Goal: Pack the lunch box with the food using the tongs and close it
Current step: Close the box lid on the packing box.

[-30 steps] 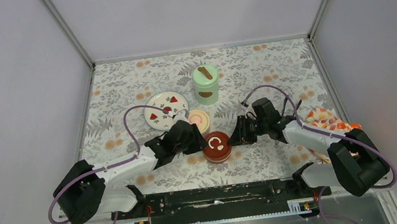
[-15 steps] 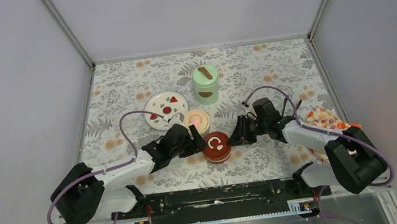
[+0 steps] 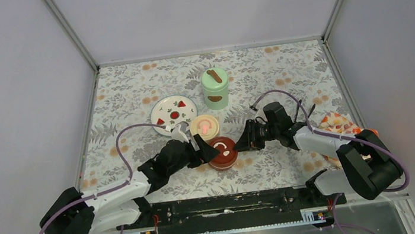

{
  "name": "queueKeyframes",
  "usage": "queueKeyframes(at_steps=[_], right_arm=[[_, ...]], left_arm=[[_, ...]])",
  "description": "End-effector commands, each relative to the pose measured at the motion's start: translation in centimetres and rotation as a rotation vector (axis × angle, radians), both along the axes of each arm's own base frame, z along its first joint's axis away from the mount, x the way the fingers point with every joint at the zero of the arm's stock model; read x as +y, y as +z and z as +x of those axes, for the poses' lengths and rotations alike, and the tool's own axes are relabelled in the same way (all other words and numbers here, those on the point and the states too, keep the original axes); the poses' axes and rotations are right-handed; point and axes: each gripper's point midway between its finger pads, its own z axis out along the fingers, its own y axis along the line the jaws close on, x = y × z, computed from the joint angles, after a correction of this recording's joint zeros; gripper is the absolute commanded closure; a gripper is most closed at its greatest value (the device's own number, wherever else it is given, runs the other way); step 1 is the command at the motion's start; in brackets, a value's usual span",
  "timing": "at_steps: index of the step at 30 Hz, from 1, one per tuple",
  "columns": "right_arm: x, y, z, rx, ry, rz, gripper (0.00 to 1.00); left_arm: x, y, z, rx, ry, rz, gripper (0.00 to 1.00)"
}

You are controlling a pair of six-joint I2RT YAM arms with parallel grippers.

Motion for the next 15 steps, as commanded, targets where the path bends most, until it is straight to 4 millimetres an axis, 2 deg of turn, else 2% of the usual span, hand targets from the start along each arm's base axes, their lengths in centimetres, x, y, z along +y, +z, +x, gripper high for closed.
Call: queueKeyframes(at_steps=[1, 7, 15], right_arm=[[0.8, 1.9, 0.5, -0.062, 0.032, 0.050, 0.95], [0.6, 2.5, 0.4, -0.087, 0.045, 0.036, 0.94], [1.7, 4.0, -0.2, -0.076, 0.067, 0.170, 0.95]], left_arm=[[-1.3, 1.7, 0.1, -0.045, -0.025, -0.110, 0.10], [-3.1, 1.2, -0.5, 0.017, -0.073, -0.198, 0.10], [-4.3, -0.7, -0.8, 0.101, -0.090, -0.229, 0.09]])
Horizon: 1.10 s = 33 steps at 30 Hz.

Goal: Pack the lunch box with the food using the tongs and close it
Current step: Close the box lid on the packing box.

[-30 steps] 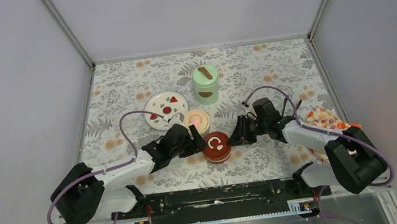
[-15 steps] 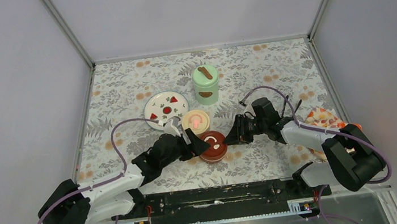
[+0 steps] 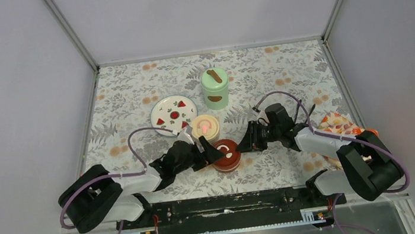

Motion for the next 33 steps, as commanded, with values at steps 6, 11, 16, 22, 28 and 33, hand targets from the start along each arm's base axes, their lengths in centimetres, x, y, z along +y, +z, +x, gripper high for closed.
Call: queueKeyframes(at_steps=[6, 11, 16, 22, 28, 33], right_arm=[[1.8, 5.2, 0.6, -0.133, 0.056, 0.135, 0.95], [2.1, 6.5, 0.5, -0.197, 0.112, 0.115, 0.91], [2.4, 6.6, 0.3, -0.204, 0.133, 0.118, 0.87], [2.4, 6.7, 0.2, -0.215, 0.136, 0.129, 0.81], [2.4, 6.1, 0.2, -0.204, 0.124, 0.129, 0.71], [2.5, 6.4, 0.1, -0.189, 0.110, 0.185, 0.72]], left_arm=[[-1.3, 1.2, 0.3, -0.010, -0.012, -0.041, 0.12], [-0.8, 0.3, 1.2, -0.005, 0.003, 0.091, 0.31], [-0.2, 0.1, 2.1, -0.021, 0.034, 0.198, 0.41], [1.1, 0.0, 1.7, -0.003, 0.057, 0.194, 0.68], [1.2, -0.1, 1.1, 0.035, 0.051, 0.127, 0.80], [1.1, -0.2, 0.9, 0.066, 0.042, 0.067, 0.85]])
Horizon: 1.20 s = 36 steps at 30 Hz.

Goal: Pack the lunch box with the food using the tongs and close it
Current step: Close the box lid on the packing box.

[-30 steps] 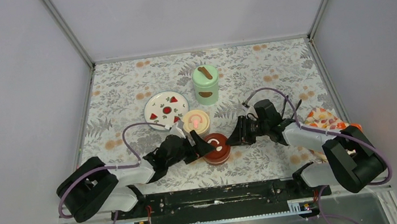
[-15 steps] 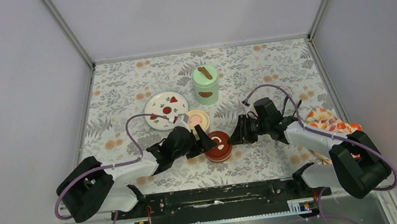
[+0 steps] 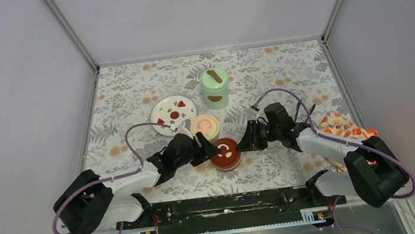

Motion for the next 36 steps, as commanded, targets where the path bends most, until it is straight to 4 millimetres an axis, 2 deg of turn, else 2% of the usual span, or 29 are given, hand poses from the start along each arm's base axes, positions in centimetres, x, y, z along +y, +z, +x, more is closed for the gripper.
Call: queueKeyframes(at_steps=[1, 5, 7, 9, 20, 26, 29, 31, 33, 36], right_arm=[[2.6, 5.6, 0.1, -0.097, 0.091, 0.241, 0.72], [1.9, 5.5, 0.6, -0.080, 0.060, 0.263, 0.71], [1.7, 5.5, 0.7, -0.075, 0.047, 0.277, 0.68], [1.6, 5.3, 0.8, -0.073, 0.042, 0.270, 0.60], [1.2, 4.1, 0.7, -0.073, 0.048, 0.220, 0.41], [0.3, 1.5, 0.7, -0.076, 0.035, 0.132, 0.42], [0.5, 0.5, 0.4, -0.050, 0.046, 0.146, 0.44], [0.7, 0.0, 0.1, -0.021, 0.052, 0.167, 0.50], [0.9, -0.1, 0.1, -0.005, 0.055, 0.183, 0.58], [1.0, 0.4, 0.1, -0.011, 0.056, 0.198, 0.59]], left_arm=[[0.4, -1.1, -0.8, 0.048, -0.016, -0.046, 0.86], [0.9, -1.3, -0.9, 0.064, 0.001, -0.078, 0.91], [1.1, -1.3, -0.8, 0.064, 0.004, -0.076, 0.95], [1.0, -1.3, -0.8, 0.064, 0.003, -0.076, 1.00], [0.8, -1.1, -0.7, 0.068, 0.009, -0.095, 1.00], [0.7, -0.5, -0.8, 0.056, 0.012, -0.129, 1.00], [-0.1, 0.2, -0.9, 0.058, -0.006, -0.189, 1.00], [-0.6, 0.4, -1.0, 0.067, -0.019, -0.211, 1.00], [-0.7, 0.2, -1.0, 0.064, -0.028, -0.194, 1.00], [-0.4, 0.2, -0.9, 0.049, -0.017, -0.167, 0.99]])
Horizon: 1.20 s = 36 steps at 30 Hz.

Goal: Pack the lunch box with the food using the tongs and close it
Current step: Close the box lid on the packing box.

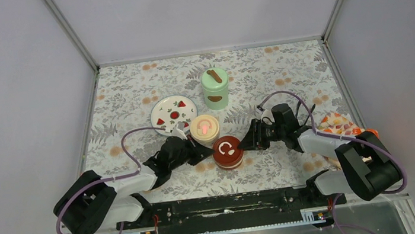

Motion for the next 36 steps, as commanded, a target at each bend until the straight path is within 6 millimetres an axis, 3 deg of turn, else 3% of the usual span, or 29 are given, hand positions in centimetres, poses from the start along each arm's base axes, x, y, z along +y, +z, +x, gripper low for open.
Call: queueKeyframes(at_steps=[1, 5, 9, 16, 27, 36], right_arm=[[1.8, 1.6, -0.6, -0.045, 0.070, 0.079, 0.59], [1.4, 2.8, 0.1, -0.094, 0.057, 0.035, 0.58], [0.8, 3.5, 0.5, -0.122, 0.052, -0.027, 0.61], [1.0, 4.3, 0.7, -0.117, 0.057, -0.021, 0.76], [1.7, 4.3, 0.7, -0.084, 0.059, 0.031, 0.80], [1.4, 4.6, 0.6, -0.092, 0.038, 0.041, 0.84]], left_arm=[[-0.6, -0.4, -1.2, 0.026, -0.044, 0.008, 0.96], [0.2, 0.2, -0.5, -0.014, -0.017, 0.072, 0.88], [0.8, 1.1, -0.1, -0.052, -0.012, 0.138, 0.67], [0.9, 2.3, 0.2, -0.089, -0.016, 0.168, 0.49], [0.4, 2.1, -0.3, -0.085, -0.057, 0.183, 0.46], [0.7, 4.0, -0.3, -0.129, -0.048, 0.163, 0.38]])
